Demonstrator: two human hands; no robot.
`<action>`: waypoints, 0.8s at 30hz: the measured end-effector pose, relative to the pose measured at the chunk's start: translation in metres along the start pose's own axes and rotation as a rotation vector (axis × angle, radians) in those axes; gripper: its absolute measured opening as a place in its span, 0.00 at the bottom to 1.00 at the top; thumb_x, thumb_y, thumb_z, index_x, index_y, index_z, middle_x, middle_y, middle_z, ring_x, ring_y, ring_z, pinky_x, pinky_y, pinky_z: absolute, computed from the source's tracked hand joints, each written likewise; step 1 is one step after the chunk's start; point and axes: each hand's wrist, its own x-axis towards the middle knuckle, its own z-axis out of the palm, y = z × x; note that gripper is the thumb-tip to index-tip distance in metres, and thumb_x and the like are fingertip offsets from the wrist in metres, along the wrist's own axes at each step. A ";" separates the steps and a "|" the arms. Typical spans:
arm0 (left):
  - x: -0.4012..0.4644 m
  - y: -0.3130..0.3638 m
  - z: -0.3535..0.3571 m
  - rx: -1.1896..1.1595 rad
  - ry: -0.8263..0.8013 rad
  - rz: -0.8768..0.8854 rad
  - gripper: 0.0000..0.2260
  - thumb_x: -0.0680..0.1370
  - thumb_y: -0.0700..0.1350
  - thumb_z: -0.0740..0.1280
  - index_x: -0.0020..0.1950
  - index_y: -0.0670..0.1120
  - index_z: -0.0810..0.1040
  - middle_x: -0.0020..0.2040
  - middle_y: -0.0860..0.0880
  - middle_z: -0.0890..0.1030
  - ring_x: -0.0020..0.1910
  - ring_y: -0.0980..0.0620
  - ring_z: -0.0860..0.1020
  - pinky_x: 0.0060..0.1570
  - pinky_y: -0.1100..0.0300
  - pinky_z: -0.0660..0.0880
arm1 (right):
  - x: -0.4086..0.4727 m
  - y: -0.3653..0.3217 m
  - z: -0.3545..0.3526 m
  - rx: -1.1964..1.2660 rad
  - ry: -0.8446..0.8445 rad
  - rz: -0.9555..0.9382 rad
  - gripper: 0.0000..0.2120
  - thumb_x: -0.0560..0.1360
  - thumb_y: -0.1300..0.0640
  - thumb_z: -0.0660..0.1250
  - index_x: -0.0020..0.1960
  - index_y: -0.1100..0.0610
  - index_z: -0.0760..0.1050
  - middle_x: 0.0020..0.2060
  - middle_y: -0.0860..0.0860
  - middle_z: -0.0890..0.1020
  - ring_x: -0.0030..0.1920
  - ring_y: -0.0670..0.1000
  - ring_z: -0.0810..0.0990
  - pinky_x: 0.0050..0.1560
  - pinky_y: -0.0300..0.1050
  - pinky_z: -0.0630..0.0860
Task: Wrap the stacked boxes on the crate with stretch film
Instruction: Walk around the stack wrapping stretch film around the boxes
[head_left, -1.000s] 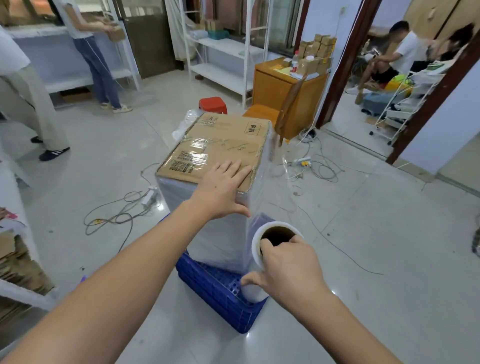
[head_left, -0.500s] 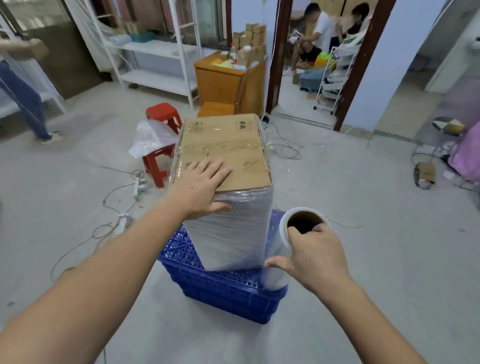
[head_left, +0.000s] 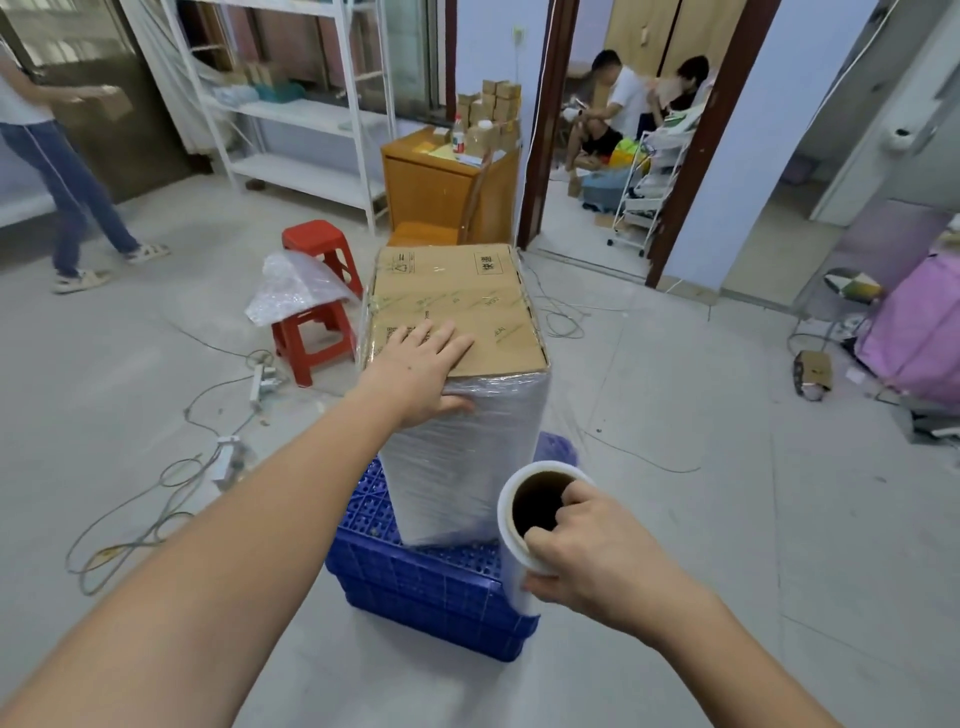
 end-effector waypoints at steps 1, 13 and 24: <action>0.000 0.002 0.000 0.001 -0.002 -0.002 0.45 0.75 0.76 0.53 0.84 0.55 0.45 0.85 0.46 0.51 0.83 0.40 0.52 0.81 0.41 0.51 | -0.002 -0.001 -0.003 0.014 -0.001 -0.021 0.20 0.68 0.40 0.69 0.33 0.51 0.63 0.24 0.45 0.68 0.32 0.51 0.60 0.37 0.42 0.73; -0.002 0.016 0.000 -0.016 -0.017 -0.026 0.45 0.75 0.76 0.56 0.84 0.54 0.47 0.85 0.46 0.50 0.83 0.40 0.51 0.80 0.40 0.51 | -0.005 -0.016 -0.017 0.041 -0.004 -0.186 0.23 0.64 0.43 0.72 0.34 0.51 0.58 0.22 0.46 0.63 0.28 0.51 0.61 0.40 0.40 0.68; -0.005 0.021 -0.002 -0.007 -0.010 -0.032 0.45 0.75 0.77 0.54 0.84 0.54 0.47 0.85 0.46 0.50 0.83 0.40 0.51 0.80 0.40 0.51 | -0.009 -0.017 -0.011 0.070 -0.049 -0.252 0.16 0.68 0.43 0.70 0.34 0.49 0.66 0.24 0.46 0.73 0.31 0.51 0.68 0.46 0.39 0.64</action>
